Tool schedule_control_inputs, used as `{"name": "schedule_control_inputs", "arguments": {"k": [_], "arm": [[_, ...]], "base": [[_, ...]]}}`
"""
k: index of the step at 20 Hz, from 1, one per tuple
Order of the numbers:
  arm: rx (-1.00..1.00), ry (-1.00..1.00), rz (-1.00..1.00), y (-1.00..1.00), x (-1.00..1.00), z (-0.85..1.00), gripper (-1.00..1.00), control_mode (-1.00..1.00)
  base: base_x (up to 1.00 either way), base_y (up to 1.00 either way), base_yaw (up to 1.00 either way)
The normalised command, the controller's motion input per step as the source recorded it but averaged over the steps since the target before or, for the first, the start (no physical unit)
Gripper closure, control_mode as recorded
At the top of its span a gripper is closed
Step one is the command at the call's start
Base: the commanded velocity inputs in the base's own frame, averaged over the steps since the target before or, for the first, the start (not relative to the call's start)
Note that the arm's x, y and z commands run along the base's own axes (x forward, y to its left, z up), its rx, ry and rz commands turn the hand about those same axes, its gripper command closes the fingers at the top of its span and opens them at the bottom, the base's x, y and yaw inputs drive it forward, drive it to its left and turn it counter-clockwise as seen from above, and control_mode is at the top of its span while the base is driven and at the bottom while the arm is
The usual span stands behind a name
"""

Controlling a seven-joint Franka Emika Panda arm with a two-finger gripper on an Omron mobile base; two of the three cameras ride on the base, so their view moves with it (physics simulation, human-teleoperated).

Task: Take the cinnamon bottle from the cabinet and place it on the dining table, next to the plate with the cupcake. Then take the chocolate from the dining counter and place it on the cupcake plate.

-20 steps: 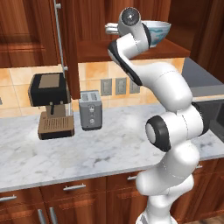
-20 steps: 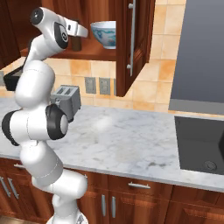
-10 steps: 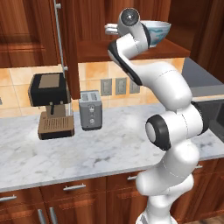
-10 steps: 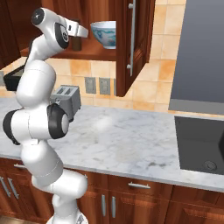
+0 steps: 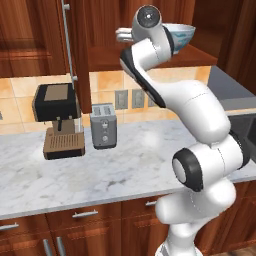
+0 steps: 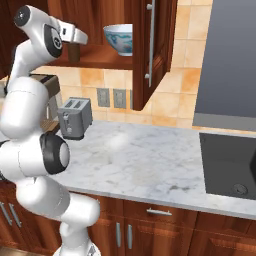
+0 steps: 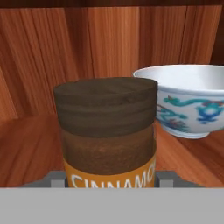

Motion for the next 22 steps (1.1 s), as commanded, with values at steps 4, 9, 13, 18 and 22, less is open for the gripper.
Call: {"name": "schedule_control_inputs", "arguments": {"k": [4,9,13,18,22], "arm": [[-0.02,0.00,0.01,0.44,-0.97,-0.01,1.00,-1.00],[0.00,-0.02,0.00,0.05,-1.00,0.00,1.00,-1.00],[0.00,0.00,0.04,0.00,-1.00,0.00,1.00,-1.00],[0.00,0.00,0.02,-0.04,-0.96,-0.01,1.00,-1.00],[0.03,0.00,-0.03,-0.20,-0.61,0.00,1.00,-1.00]], "base": [[0.00,0.00,0.00],[0.00,0.00,0.00],[0.00,0.00,0.00],[0.00,0.00,0.00],[0.00,0.00,0.00]]}}
